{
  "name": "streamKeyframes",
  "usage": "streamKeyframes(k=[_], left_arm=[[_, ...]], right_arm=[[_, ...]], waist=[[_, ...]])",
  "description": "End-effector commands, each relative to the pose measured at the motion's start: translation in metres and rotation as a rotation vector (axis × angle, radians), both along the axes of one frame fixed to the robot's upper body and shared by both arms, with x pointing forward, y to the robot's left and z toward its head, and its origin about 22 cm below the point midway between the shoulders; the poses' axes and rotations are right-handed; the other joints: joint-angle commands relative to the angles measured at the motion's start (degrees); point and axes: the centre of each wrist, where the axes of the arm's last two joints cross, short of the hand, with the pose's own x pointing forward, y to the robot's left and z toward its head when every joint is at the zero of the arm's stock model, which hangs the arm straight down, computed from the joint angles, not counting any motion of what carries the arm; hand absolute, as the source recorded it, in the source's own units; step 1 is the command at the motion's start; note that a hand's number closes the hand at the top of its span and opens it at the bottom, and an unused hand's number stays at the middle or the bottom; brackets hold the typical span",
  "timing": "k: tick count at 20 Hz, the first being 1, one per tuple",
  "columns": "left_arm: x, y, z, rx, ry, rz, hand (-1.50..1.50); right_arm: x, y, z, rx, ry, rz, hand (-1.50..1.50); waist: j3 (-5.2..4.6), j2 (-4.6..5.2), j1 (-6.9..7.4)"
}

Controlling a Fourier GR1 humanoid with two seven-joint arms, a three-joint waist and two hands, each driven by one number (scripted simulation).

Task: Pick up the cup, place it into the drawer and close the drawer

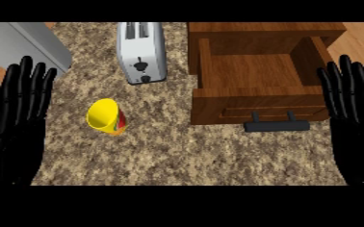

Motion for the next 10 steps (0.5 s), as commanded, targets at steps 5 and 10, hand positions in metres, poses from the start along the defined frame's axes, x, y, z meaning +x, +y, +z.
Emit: streamKeyframes(k=[5,10], left_arm=[[-0.002,-0.005,-0.003,-0.012,0.040,-0.233,-1.50],[0.004,0.001,-0.028,-0.252,0.216,-0.275,-1.50]], right_arm=[[-0.007,0.001,0.019,0.044,-0.047,-0.037,-1.50],[0.006,-0.011,0.004,-0.095,0.038,0.022,-1.50]], waist=[[0.89,1.13,1.77],[0.87,1.24,1.98]])
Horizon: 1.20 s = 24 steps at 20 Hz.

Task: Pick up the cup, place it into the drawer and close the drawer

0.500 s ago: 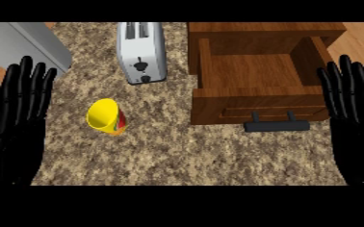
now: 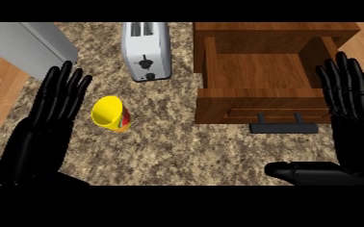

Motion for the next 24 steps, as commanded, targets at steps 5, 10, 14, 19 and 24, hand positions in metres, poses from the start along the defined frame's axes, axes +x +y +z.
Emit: streamKeyframes(k=[5,10,14,19,24], left_arm=[[0.023,0.014,-0.022,-0.087,0.129,-0.028,-1.50],[0.016,0.037,-0.064,-0.066,0.171,0.056,-1.50],[0.020,0.032,-0.074,-0.010,0.200,0.122,-1.50],[0.033,0.055,-0.123,-0.005,0.224,0.183,-1.50],[0.035,0.077,-0.131,0.045,0.282,0.244,-1.50]], right_arm=[[-0.011,-0.020,-0.028,-0.035,0.037,0.014,-1.50],[0.006,-0.015,-0.026,-0.033,0.023,0.033,-1.50],[-0.003,0.014,-0.010,-0.040,0.033,0.032,-1.50],[0.013,-0.014,-0.022,-0.033,0.046,0.020,-1.50],[0.005,-0.029,-0.009,-0.046,0.022,0.025,-1.50]], waist=[[0.11,0.06,-0.10],[0.10,0.08,0.14],[0.09,0.03,0.10],[0.08,0.17,-0.17],[0.10,0.07,-0.03]])
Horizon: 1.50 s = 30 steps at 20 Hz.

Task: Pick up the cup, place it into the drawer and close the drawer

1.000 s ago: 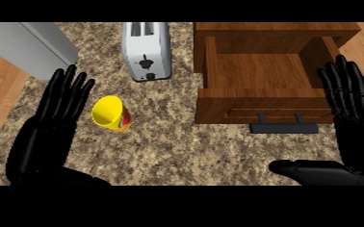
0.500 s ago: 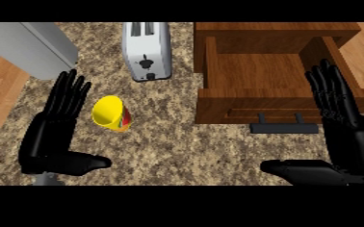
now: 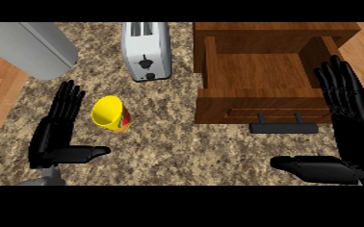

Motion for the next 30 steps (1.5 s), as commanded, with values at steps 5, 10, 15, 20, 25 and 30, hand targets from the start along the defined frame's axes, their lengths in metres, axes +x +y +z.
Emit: streamKeyframes(k=[5,10,15,20,25,30], left_arm=[[0.007,0.026,-0.059,0.067,0.078,0.049,-1.50],[0.017,0.043,-0.085,0.009,0.079,0.082,-1.50],[0.027,0.042,-0.100,0.008,0.079,0.082,-1.50],[0.017,0.048,-0.124,-0.008,0.046,0.087,-1.50],[-0.003,0.069,-0.134,-0.006,0.035,0.094,-1.50],[0.011,0.057,-0.132,0.035,0.011,0.077,-1.50]], right_arm=[[0.005,-0.008,-0.002,-0.012,-0.004,0.002,-1.50],[0.008,-0.009,-0.003,-0.008,0.027,0.011,-1.50],[0.001,-0.014,0.009,-0.002,-0.002,0.006,-1.50],[0.013,-0.005,0.013,0.004,-0.003,0.024,-1.50],[0.018,-0.002,0.022,-0.010,-0.002,0.033,-1.50],[0.006,-0.009,0.004,-0.002,0.003,0.043,-1.50]], waist=[[0.00,0.03,-0.11],[-0.02,0.05,-0.20],[-0.02,0.03,-0.26],[-0.06,0.16,-0.44],[-0.13,0.32,-0.73],[-0.13,0.36,-1.00]])
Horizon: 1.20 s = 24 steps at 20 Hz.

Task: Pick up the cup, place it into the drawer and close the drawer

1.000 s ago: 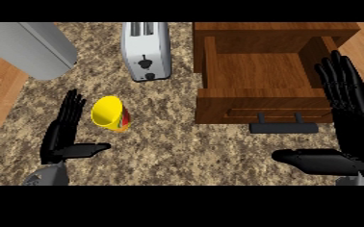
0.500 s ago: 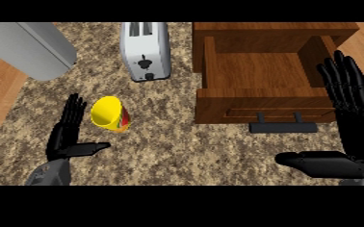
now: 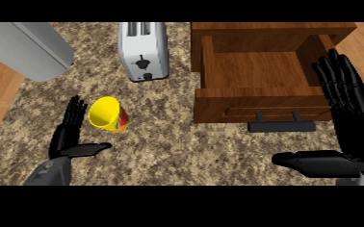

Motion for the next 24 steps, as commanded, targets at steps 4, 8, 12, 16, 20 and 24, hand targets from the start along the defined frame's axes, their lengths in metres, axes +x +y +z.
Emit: streamKeyframes(k=[4,8,12,16,20,24], left_arm=[[0.008,-0.004,0.002,-0.016,-0.046,-0.033,-1.50],[0.001,-0.018,-0.009,-0.044,-0.069,-0.038,-1.50],[0.011,-0.014,0.000,-0.078,-0.075,-0.056,-1.50],[0.014,-0.033,-0.004,-0.131,-0.105,-0.094,-1.50],[0.020,-0.028,0.002,-0.187,-0.118,-0.135,-1.50],[0.026,-0.041,0.002,-0.258,-0.148,-0.183,-1.50]], right_arm=[[0.004,-0.008,-0.010,0.006,-0.005,-0.002,-1.50],[0.003,-0.004,-0.002,-0.002,-0.009,0.004,-1.50],[-0.006,-0.005,-0.020,0.009,0.003,0.016,-1.50],[0.008,-0.010,-0.013,-0.004,0.023,0.026,-1.50],[0.012,0.005,-0.013,-0.007,0.003,0.013,-1.50],[0.010,0.004,-0.006,0.026,0.018,0.018,-1.50]], waist=[[-0.01,0.12,-0.19],[-0.06,0.22,-0.40],[-0.08,0.37,-0.92],[-0.03,0.18,-0.21],[-0.06,0.25,-0.20],[-0.11,0.37,-0.69]])
